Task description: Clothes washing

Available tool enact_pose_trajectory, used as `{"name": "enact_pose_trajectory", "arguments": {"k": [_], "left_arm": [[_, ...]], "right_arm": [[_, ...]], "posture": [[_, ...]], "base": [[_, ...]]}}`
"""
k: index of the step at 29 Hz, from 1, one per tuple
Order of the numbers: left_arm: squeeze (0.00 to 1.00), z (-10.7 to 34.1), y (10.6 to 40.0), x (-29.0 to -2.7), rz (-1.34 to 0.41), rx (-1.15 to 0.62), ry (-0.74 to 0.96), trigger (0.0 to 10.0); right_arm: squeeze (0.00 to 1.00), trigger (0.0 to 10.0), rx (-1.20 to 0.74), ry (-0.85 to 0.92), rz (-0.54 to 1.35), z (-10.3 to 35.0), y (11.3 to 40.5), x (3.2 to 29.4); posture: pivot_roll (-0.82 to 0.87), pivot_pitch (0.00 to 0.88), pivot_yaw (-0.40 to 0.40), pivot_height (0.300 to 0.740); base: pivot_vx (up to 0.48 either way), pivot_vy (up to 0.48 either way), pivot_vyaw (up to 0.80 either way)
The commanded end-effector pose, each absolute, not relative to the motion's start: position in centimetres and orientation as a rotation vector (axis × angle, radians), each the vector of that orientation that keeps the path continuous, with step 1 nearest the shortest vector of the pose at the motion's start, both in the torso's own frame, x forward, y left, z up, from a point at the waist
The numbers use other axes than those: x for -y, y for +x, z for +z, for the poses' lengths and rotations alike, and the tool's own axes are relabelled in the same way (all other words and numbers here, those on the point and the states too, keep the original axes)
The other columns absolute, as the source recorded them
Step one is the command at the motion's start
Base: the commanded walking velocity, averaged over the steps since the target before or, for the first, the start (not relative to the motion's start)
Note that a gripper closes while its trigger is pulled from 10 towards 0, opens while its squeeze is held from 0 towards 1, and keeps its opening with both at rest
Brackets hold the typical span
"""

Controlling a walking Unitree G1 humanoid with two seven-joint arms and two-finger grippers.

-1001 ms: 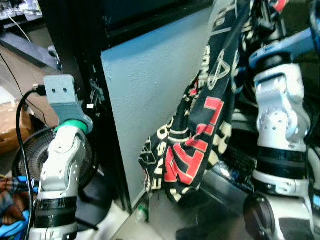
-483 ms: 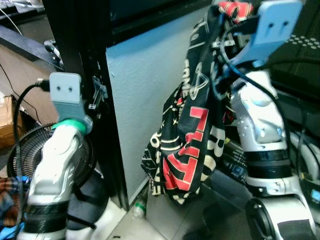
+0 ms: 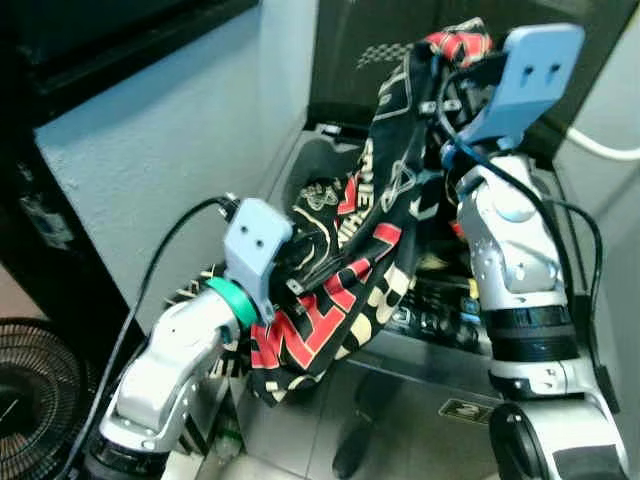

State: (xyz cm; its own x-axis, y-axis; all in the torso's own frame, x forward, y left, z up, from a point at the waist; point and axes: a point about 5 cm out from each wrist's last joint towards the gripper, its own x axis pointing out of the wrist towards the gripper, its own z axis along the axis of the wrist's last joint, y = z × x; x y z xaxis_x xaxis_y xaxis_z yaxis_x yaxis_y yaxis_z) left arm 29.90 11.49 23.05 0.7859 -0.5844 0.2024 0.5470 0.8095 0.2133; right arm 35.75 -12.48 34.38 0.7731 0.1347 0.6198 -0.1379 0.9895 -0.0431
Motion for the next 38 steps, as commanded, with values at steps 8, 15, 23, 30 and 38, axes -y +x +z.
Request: {"name": "enact_pose_trajectory", "arguments": {"k": [8, 15, 23, 30, 38], "left_arm": [[0.0, 25.0, 32.6, -17.6, -0.035, 0.305, 0.204, 10.0], [0.0, 25.6, 32.3, -21.1, 0.177, 0.328, 0.213, 10.0], [0.0, 25.8, 32.2, -21.4, 0.203, 0.338, 0.213, 10.0], [0.0, 25.1, 32.3, -20.2, 0.137, 0.299, 0.2, 10.0], [0.0, 25.1, 32.1, -20.1, 0.146, 0.303, 0.19, 10.0]], "right_arm": [[0.0, 10.0, 0.691, 0.013, 0.144, 34.7, 35.7, 12.7], [0.0, 10.0, 0.689, 0.017, 0.14, 34.6, 35.7, 12.5], [0.0, 10.0, 0.707, 0.041, 0.146, 35.5, 35.9, 12.0], [0.0, 10.0, 0.763, 0.213, 0.42, 39.9, 34.5, 7.8], [0.0, 10.0, 0.592, 0.118, 0.482, 35.3, 35.8, 6.4]], "posture": [[0.12, 0.018, 0.035, 0.74], [0.13, 0.023, 0.025, 0.74], [0.13, 0.023, 0.025, 0.74], [0.13, 0.026, 0.015, 0.74], [0.14, 0.032, -0.005, 0.74]], "base": [[0.0, 0.0, -0.8], [0.0, 0.0, -0.8], [0.0, 0.0, -0.8], [0.0, 0.0, -0.69], [0.0, 0.0, 0.0]]}}
